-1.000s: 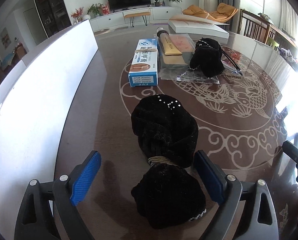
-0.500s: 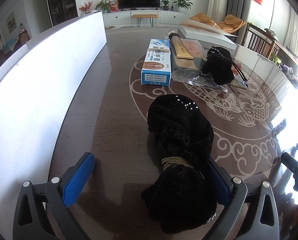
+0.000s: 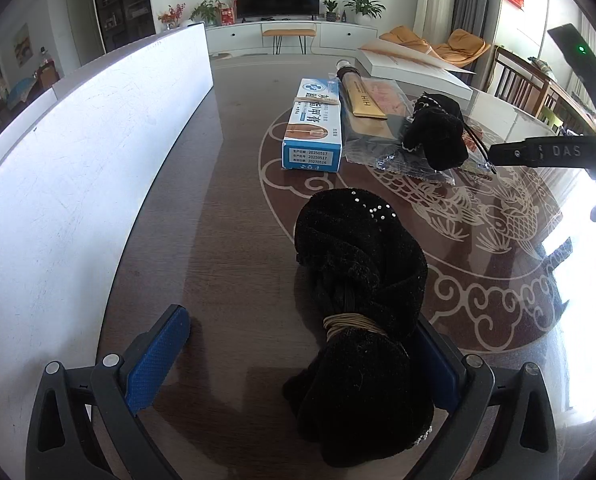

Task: Organize objects

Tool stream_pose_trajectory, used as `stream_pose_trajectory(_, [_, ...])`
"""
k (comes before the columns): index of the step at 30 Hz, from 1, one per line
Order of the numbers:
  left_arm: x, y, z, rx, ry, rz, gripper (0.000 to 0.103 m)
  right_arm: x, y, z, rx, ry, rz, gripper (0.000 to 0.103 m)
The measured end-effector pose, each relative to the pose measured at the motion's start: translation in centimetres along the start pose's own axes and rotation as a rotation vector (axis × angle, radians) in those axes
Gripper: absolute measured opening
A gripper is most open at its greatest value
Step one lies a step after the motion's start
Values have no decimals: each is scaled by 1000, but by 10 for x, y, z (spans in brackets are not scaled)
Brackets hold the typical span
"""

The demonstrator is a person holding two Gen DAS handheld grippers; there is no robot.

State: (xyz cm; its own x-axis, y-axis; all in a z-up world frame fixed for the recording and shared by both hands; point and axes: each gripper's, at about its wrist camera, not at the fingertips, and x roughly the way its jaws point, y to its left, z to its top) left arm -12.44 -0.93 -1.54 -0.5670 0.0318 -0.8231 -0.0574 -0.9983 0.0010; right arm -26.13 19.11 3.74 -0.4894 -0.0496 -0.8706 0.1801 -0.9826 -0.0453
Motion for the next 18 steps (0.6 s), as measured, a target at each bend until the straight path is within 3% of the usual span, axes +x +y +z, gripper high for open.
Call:
stream_pose_trajectory(4, [0,0,0,0,0,-2,103,27,21,24,-59,32,15,62])
stream_pose_trajectory(5, [0,0,0,0,0,-2,103,31,26,27,-74,35,14,50])
stream_pose_trajectory(6, [0,0,0,0,0,-2,103,36,29,29,-85,42,10,29])
stream_pose_trajectory(7, [0,0,0,0,0,-2,103,39,29,29,-84,50,3,22])
stream_pose_trajectory(12, [-1,0,-1,0,0,-2,103,26,6,10,8,17,38,20])
stream_pose_trajectory(18, [-1,1,-1,0,0,-2,103,-17,-23,-64,55,-12,62,20])
